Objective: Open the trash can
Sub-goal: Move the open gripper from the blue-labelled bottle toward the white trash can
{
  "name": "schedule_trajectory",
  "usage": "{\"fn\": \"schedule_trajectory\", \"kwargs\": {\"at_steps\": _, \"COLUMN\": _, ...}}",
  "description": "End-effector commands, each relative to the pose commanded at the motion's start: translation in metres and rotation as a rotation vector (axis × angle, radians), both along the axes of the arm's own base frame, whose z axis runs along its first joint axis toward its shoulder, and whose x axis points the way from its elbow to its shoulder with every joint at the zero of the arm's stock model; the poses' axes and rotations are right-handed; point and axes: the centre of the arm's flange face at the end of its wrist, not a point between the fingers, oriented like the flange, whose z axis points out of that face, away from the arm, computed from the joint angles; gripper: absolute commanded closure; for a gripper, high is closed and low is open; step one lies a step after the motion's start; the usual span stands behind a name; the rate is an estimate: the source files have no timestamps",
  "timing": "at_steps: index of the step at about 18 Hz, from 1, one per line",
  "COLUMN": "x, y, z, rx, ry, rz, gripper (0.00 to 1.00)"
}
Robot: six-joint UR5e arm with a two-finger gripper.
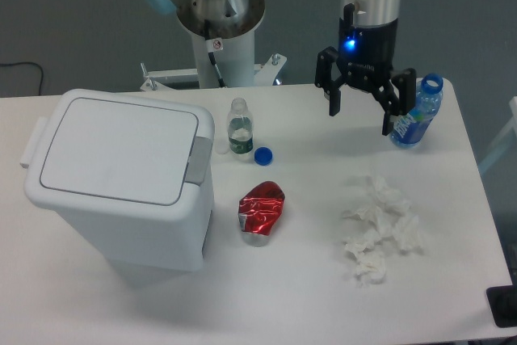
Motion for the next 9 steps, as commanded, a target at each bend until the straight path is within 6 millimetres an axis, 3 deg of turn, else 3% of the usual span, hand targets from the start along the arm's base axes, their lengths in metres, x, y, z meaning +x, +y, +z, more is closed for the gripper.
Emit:
{"fn": "schedule_trajectory", "kwargs": {"at_steps": 5, "x": 0.001, "y": 0.016, "z": 0.017, "rx": 0.133, "ry": -0.077, "rz": 0.162, "gripper": 0.00}}
{"fn": "schedule_trajectory", "kwargs": {"at_steps": 9, "x": 0.014, "y": 0.031, "z": 0.023, "rx": 0.215, "ry": -0.154, "rz": 0.230, "gripper": 0.00}}
